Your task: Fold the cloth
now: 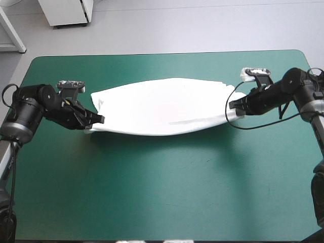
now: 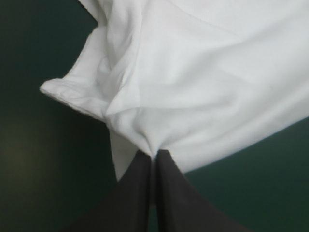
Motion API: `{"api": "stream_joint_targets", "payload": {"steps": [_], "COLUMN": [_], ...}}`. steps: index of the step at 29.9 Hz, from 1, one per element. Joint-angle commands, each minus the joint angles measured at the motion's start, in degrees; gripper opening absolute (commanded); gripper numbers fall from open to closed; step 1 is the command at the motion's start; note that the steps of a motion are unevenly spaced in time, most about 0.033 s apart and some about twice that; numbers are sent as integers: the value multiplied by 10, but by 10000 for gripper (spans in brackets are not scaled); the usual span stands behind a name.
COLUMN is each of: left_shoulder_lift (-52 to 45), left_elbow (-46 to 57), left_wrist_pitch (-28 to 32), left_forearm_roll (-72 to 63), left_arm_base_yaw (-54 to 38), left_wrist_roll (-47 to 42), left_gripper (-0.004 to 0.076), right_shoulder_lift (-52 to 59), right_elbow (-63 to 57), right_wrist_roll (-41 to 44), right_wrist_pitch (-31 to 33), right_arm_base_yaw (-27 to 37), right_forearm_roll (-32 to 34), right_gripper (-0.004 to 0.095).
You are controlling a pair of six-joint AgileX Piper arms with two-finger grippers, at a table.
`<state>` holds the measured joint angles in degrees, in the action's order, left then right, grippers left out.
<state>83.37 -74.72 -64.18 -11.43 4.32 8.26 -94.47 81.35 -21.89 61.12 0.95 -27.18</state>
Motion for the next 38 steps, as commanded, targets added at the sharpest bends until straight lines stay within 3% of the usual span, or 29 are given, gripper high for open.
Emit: {"api": "stream_joint_targets", "payload": {"steps": [1, 12, 29, 32, 35, 38], "left_shoulder_lift": [-49, -74, -81, -94, -115, -147], "left_elbow": [43, 154, 204, 204, 204, 204], "left_wrist_pitch": [13, 20, -12, -20, -28, -42], "left_forearm_roll": [-9, -8, -2, 9, 13, 13], "left_arm_base_yaw": [0, 0, 0, 0, 0, 0], "left_wrist_roll": [1, 8, 18, 22, 22, 22], "left_gripper": [-9, -9, 1, 91, 218, 293], "right_shoulder_lift": [61, 109, 111, 114, 123, 137], "right_elbow": [-63, -212, -269, -269, -263, -247], "right_wrist_roll": [-9, -21, -22, -27, -27, -23], "right_wrist_pitch": [-21, -27, -33, -12, 11, 23], "right_arm_base_yaw": [4, 4, 4, 4, 4, 4], "right_forearm_roll": [-12, -4, 19, 25, 35, 47], "right_gripper": [-17, -17, -9, 72, 235, 397]}}
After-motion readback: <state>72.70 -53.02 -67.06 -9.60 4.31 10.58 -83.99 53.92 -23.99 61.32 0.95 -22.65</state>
